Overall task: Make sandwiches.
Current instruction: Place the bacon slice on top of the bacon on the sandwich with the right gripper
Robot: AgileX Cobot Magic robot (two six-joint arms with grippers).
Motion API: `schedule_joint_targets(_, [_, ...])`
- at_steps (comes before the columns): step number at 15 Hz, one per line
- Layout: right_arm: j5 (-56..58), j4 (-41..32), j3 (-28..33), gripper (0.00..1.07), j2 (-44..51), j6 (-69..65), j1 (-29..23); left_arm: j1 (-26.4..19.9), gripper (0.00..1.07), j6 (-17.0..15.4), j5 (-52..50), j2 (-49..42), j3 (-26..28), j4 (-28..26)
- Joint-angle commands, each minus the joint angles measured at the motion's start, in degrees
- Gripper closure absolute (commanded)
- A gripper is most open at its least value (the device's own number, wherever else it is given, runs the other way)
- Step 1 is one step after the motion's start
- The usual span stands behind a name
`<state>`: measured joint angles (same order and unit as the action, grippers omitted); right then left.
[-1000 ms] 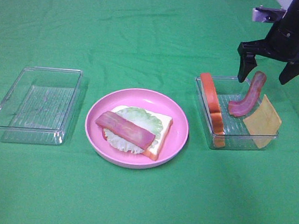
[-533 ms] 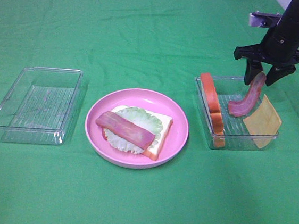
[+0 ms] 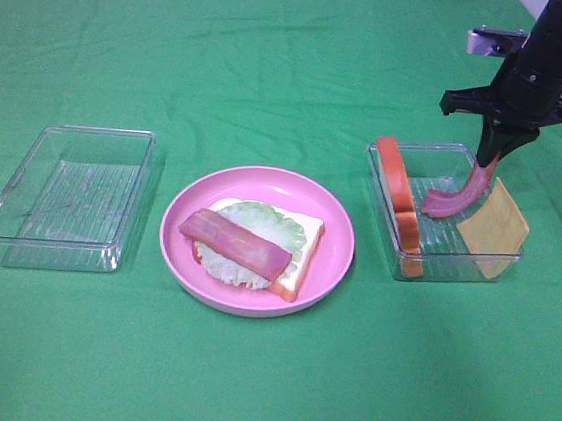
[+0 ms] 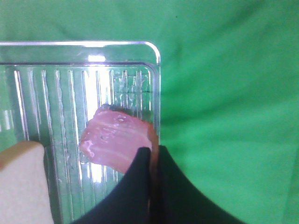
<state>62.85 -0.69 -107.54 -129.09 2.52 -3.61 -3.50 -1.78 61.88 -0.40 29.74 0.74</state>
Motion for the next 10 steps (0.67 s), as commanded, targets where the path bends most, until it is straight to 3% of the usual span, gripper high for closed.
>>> schedule_joint_targets(1, [0.7,-0.6,-0.1,1.07,5.2,0.4,0.2,-0.1,0.06,0.0,-0.1,-0.7,-0.1,-0.3])
schedule_joint_targets(7, [1.3,-9.1,-0.1,1.07,17.8,2.9,-2.2,-0.1,0.06,0.0,-0.1,-0.7,-0.1,-0.3])
schedule_joint_targets(10, [1.3,-10.4,-0.1,1.07,20.7,3.3,-10.0,-0.1,0.06,0.0,-0.1,-0.7,-0.1,-0.3])
